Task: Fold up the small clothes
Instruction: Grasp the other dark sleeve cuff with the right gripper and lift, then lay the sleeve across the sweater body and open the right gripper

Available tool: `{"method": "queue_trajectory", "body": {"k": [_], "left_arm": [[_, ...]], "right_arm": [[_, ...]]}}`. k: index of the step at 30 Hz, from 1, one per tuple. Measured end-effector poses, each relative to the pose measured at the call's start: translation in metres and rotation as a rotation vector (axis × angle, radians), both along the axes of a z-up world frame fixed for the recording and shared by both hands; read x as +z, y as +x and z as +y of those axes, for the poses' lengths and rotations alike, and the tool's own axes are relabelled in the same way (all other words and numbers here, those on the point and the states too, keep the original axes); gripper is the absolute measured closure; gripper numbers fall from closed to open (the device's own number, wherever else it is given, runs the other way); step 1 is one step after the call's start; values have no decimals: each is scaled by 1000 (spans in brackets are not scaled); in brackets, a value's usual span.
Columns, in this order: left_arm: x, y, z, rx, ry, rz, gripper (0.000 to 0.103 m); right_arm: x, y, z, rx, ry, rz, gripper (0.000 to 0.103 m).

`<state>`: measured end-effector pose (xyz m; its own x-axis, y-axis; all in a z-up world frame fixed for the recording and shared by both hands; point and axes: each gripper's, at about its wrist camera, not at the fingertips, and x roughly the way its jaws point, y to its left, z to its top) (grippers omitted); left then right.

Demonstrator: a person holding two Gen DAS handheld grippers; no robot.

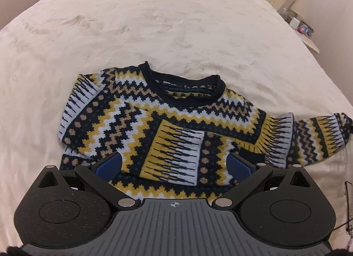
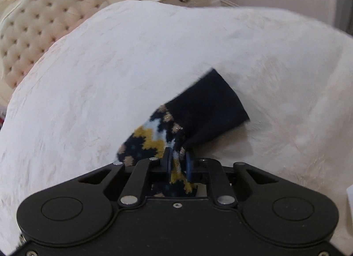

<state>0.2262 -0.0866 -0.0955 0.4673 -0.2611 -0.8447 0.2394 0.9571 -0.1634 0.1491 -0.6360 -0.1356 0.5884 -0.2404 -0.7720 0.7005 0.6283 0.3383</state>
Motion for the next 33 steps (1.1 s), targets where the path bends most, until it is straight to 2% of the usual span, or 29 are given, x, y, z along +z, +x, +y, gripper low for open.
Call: {"method": "queue_trajectory", "body": {"k": [6,12,18,23,29,33], "left_arm": [[-3,4,18,-27,-23,-5,1],[-4,14,47,-62,-53,-11,1],[-4,27,86,-67,-64,-15,1],[-5,36,122,-57,-56,-14,1],[-6,42,159,-46,-38,-18,1],[-9,46,181,-35,-58,-1,1]], "right_arm": [[59,4,58,135,-108,-90,84],[114,10,145,255,-106,-209,84],[132,29,236,418,-99,-277,84],[111,47,304,524,-71,-268,84],[64,67,379,617,-68,-183,84],[33,74,427,690,-87,-114,83]]}}
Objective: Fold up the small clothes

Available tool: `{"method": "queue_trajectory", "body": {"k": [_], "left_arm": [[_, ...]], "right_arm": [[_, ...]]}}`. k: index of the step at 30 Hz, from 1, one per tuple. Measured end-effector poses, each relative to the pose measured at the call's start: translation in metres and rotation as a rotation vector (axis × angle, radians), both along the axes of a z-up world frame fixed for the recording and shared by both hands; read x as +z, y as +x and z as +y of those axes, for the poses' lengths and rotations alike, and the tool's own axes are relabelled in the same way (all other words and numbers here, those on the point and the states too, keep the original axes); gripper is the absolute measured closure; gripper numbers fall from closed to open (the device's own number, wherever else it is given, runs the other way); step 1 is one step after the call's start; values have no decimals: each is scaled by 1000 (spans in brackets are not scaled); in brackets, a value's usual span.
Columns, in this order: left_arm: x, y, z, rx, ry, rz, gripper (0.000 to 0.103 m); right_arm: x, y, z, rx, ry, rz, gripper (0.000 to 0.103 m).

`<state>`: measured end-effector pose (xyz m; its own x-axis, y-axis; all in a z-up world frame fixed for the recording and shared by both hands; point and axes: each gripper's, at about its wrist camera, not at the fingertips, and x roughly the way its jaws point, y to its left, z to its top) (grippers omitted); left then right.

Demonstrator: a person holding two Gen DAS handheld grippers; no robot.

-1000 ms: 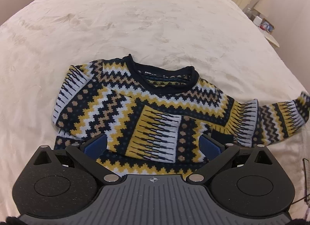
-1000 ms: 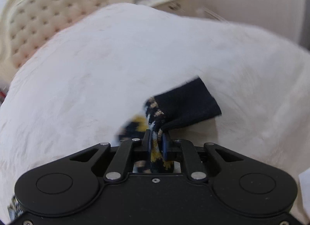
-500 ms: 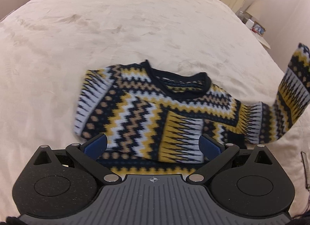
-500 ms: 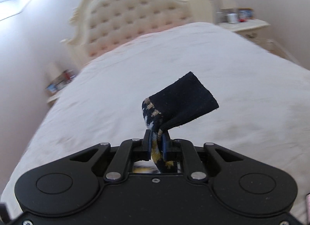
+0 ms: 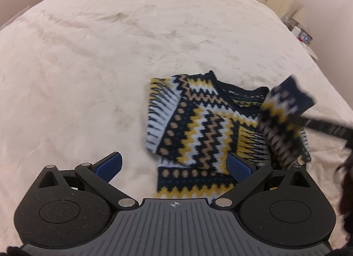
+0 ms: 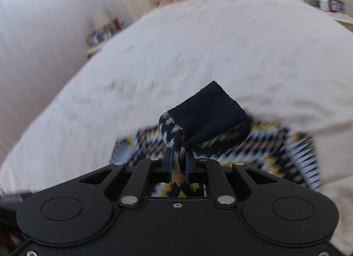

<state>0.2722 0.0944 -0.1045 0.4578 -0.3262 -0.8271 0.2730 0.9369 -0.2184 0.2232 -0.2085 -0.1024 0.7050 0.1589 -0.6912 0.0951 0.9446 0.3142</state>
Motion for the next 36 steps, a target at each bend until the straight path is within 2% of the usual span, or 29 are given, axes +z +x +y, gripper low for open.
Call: {"method": "queue_trajectory", "body": {"k": [6,7,9,10,14,19,22,25,29,33,36], "left_arm": [[-6,2,16,22,-14,12,1],[-8,3,17,23,-17,18,1],[-11,4,17,24,-25,29,1],[-12,5,17,25,-29,33,1],[-16,6,7,10,-37,45,1],[-21,8,-19,-28,-42,63,1],[-22,8,-38,-49,-49,63,1],[-18,6,-49,-45,-47,53,1],[-12,-1,-45,7,-37,43,1],[-10,-7,-20,105,-18,60,1],[-11,-10,3,171,5,71,1]], "right_arm": [[-29,0,59,116,-85,62,73],[-31,-1,65,141,-95,68,68],[-35,4,85,200,-96,72,49],[-38,0,92,224,-95,69,47],[-38,-16,100,267,-88,64,46],[-42,-29,76,200,-88,97,45],[-50,-33,53,155,-54,133,40],[-58,-30,38,154,-40,157,40],[-69,-14,33,207,15,174,40],[-84,6,42,263,67,186,40],[-92,22,55,302,61,190,40]]}}
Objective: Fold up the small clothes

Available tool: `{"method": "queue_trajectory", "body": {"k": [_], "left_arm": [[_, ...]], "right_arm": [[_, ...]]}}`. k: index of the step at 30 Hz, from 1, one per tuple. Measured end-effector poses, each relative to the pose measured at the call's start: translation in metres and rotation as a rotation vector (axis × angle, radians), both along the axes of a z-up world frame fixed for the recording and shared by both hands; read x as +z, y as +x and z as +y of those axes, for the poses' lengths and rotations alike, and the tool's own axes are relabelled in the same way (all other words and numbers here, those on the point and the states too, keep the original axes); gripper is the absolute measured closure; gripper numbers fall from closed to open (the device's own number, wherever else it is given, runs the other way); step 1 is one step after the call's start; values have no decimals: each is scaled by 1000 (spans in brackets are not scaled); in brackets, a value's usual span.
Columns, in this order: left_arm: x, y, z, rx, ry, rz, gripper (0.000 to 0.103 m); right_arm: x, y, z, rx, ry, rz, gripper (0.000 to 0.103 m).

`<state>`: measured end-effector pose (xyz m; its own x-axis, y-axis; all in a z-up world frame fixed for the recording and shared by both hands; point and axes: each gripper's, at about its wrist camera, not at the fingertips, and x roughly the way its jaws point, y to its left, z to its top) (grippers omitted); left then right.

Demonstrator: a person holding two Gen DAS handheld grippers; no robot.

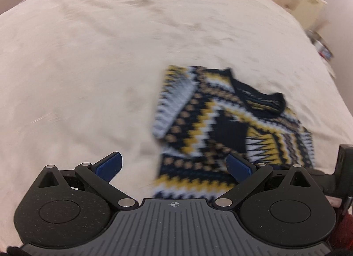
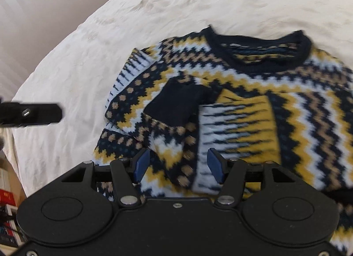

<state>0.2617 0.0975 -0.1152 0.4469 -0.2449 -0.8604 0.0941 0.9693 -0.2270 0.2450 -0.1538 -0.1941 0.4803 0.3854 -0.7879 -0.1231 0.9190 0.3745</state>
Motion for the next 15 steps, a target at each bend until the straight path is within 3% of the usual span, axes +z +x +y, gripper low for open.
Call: {"method": "queue_trajectory", "body": {"k": [4,10,15], "left_arm": [[0,-3,21,53,11,6,1],[-8,4,23,64,-27,19,1],[-20,13,-2,-6,-53,32,1]], "right_arm": [[9,4,34,132,-49,-78,39],[28,-31,86,423,-71,-181,31],[31,-54,75,386,-78,-168,31]]}}
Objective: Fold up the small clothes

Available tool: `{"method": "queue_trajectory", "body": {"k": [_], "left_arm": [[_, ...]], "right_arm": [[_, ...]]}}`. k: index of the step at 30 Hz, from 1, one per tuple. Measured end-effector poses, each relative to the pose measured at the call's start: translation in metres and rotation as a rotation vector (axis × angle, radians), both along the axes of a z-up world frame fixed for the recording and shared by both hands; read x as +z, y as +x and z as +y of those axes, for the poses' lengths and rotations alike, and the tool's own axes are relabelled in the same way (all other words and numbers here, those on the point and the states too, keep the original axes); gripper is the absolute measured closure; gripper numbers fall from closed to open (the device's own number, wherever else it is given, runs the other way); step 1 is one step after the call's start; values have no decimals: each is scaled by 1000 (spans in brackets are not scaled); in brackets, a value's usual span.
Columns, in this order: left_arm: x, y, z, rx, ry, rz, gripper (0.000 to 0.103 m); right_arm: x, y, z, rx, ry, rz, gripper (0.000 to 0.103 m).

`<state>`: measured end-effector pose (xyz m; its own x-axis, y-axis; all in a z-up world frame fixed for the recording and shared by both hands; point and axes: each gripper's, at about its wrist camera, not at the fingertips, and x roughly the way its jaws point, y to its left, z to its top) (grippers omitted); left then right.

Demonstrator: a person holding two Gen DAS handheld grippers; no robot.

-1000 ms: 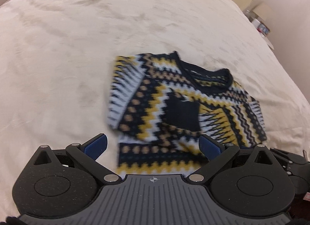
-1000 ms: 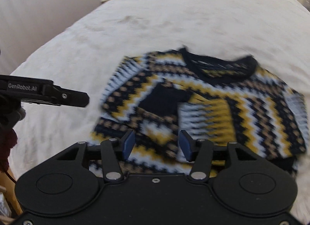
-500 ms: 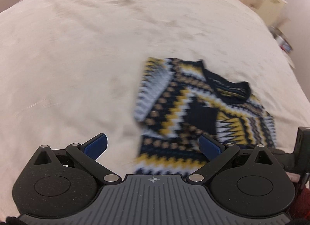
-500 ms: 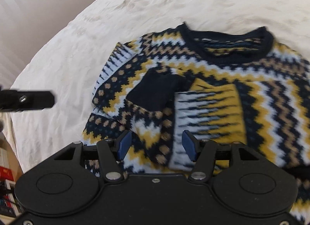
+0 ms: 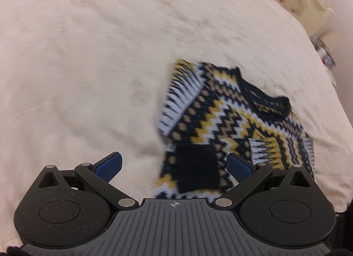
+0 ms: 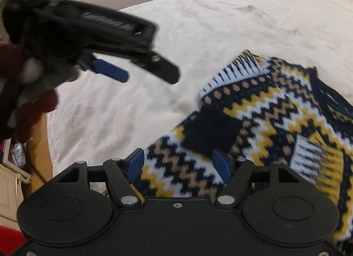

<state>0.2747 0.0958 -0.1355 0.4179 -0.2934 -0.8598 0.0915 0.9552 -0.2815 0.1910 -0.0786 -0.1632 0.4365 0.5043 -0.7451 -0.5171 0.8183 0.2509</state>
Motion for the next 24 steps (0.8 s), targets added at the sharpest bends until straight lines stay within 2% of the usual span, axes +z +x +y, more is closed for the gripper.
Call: {"method": "queue_trajectory", "body": {"k": [2,6,7,8,13,16,22,24], "left_arm": [[-9,3,-14,-51,7,6,1],[-27,4,-40,-151,80,12,6],[-30,2,-44,-167,87,8,22],[-32,1,-49,-182,90,0,32],[-33,-1,-71,-321,129,-93,32],[-35,7,-81,-372,157,-134,31],[-65,28,-90,-447,192,-37,32],[-65,30,-90,-470,194,-25,32]], "right_arm": [[0,-4,-15,-61,-1,21,31],[1,-11,-48,-164,-22,53,31],[2,-12,-56,-183,-30,59,31],[2,-13,-62,-199,-37,64,31],[4,-19,-90,-270,-48,77,31],[4,-21,-99,-307,-40,84,31],[3,-22,-107,-338,-30,100,31],[3,-23,-110,-348,-28,103,31]]}}
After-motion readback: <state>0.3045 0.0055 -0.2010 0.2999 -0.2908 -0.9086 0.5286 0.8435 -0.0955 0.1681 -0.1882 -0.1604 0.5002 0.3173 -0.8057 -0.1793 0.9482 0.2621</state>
